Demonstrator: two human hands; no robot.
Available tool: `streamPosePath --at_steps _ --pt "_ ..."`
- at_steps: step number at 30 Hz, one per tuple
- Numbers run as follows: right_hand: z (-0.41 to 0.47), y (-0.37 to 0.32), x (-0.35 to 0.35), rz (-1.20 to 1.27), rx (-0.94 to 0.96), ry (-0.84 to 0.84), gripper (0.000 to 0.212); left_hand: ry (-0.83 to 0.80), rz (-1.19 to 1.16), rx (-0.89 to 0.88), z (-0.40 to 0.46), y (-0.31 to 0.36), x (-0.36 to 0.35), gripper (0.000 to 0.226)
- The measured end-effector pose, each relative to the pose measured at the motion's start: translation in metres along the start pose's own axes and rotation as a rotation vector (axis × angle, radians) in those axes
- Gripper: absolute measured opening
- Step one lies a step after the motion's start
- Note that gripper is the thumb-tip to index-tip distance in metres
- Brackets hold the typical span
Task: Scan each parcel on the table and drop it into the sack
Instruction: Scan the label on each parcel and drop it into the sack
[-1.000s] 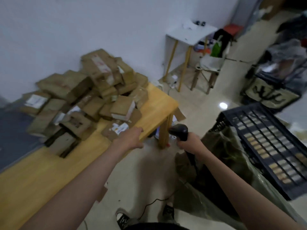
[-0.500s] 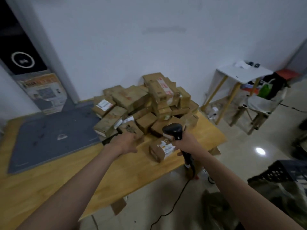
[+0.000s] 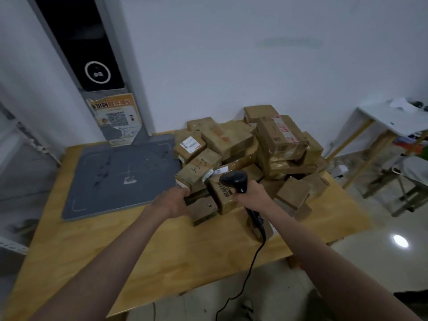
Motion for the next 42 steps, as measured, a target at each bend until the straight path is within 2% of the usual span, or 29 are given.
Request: streamPosePath --at_steps 3,8,13,19,23,26,30,36,42 --pt "0.022 -0.01 -0.01 -0.003 0.051 -0.032 0.003 0.001 -0.025 0.059 0.015 -0.016 -0.002 0.067" --pt "0.067 -0.022 -0.021 0.048 0.102 -0.098 0.006 -0.008 -0.096 0.129 0.049 -0.032 -0.004 0.069" --pt "0.121 -0.022 -0.03 0.095 0.022 -0.144 0.003 0.014 -0.148 0.215 0.086 -0.042 -0.001 0.086" --pt "0.167 -0.015 -0.043 0.07 -0.006 -0.223 0.002 0.039 -0.167 0.3 0.128 -0.043 -0.003 0.087" --pt "0.188 0.0 -0.053 0.049 -0.044 -0.277 0.003 0.058 -0.181 0.327 0.147 -0.04 -0.016 0.104" --pt "0.197 0.012 -0.056 0.043 -0.085 -0.289 0.003 0.066 -0.16 0.346 0.159 -0.037 -0.024 0.109" --pt "0.197 0.022 -0.057 0.055 -0.109 -0.301 0.011 0.112 -0.097 0.338 0.168 -0.028 -0.027 0.105" --pt "0.181 0.027 -0.054 0.138 -0.18 -0.293 0.01 0.165 -0.044 0.325 0.16 -0.019 -0.031 0.101" --pt "0.153 0.027 -0.072 0.202 -0.195 -0.329 0.012 0.122 -0.294 0.348 0.119 -0.027 -0.042 0.1"
Point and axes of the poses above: each hand's wrist, its own z-axis towards the middle knuckle, its own x-axis out of the back of the hand, y = z × x, the point moved 7 cm from there along z, towards the middle knuckle, and after that the axes turned 3 degrees about y, right-handed, at the moved point
